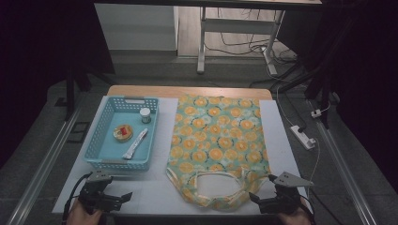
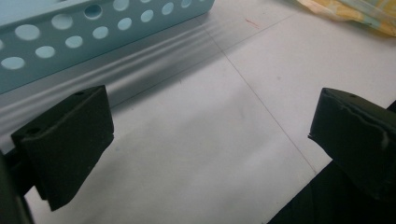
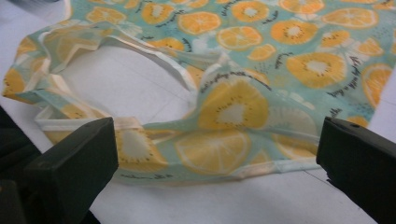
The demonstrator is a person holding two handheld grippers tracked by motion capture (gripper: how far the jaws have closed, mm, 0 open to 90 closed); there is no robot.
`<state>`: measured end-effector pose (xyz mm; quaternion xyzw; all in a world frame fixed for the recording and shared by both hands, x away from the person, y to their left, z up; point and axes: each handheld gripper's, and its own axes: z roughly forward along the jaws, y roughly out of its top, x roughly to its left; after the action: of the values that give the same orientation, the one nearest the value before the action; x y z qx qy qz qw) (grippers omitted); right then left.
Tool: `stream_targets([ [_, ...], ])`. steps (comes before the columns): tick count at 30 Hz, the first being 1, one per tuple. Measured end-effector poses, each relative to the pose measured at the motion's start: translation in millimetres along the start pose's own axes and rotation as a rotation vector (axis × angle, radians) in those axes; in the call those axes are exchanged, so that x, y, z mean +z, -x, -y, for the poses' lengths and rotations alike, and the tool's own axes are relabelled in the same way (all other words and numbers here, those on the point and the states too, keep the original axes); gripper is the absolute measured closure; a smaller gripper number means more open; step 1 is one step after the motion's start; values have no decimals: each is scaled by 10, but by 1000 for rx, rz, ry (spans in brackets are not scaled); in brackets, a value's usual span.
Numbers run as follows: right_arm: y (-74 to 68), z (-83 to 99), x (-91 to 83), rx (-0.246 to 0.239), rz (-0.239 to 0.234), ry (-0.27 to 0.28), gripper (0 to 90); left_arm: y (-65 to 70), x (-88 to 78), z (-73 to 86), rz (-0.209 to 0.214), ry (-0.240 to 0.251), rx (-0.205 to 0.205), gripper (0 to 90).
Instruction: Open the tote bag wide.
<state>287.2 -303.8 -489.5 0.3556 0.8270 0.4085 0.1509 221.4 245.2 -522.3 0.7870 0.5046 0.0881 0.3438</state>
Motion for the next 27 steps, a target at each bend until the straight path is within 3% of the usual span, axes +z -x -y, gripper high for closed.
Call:
stream_targets([
  [11, -89, -75, 5, -35, -22, 18, 0, 1, 9, -4, 4, -9, 5, 0],
  [27, -338, -239, 149, -104, -121, -31, 0, 5, 13, -7, 5, -14, 10, 0],
])
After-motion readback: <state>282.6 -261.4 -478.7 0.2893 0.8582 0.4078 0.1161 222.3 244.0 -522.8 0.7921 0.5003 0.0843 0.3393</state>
